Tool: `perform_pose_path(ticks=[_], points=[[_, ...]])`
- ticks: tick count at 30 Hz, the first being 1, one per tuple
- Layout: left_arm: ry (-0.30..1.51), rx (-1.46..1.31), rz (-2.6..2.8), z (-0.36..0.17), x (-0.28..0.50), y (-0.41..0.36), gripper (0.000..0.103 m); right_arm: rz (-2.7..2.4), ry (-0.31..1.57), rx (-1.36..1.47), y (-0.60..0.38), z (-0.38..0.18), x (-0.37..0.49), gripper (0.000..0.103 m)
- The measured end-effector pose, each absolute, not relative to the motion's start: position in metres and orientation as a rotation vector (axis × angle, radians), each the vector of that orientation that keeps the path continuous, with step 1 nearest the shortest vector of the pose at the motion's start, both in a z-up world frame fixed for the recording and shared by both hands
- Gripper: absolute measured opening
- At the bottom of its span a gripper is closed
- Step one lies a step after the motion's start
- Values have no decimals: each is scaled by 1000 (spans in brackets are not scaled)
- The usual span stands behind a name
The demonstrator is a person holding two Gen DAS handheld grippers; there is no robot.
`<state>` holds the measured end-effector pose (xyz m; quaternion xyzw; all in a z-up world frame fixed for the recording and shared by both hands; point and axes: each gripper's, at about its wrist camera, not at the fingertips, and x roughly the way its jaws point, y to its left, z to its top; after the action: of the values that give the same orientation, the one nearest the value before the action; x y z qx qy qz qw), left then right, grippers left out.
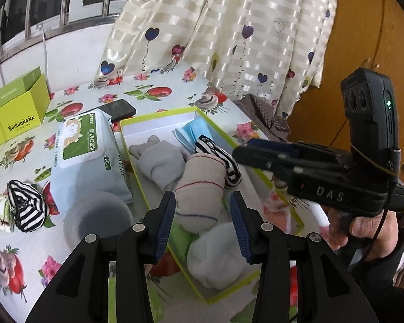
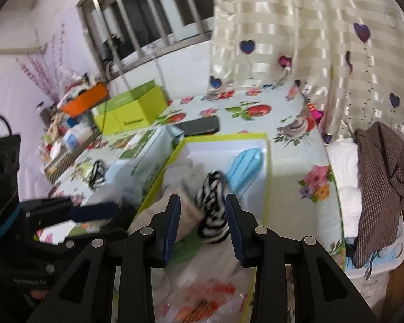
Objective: Organize soft objects
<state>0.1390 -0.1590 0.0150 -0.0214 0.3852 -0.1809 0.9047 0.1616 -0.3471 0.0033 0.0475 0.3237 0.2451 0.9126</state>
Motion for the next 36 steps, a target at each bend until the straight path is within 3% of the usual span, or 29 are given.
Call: perform_pose_path(ticks=[14,25,36], points=[[831,-9,-406,6,101,-163,43,450,762,-61,-346,-8,97,29],[861,29,-401,-8,82,-168,24,408,761,-121,-340,-1,81,28],[904,23,-411,-24,89,-171,22,451,860,-120,-320,-33,108,27]])
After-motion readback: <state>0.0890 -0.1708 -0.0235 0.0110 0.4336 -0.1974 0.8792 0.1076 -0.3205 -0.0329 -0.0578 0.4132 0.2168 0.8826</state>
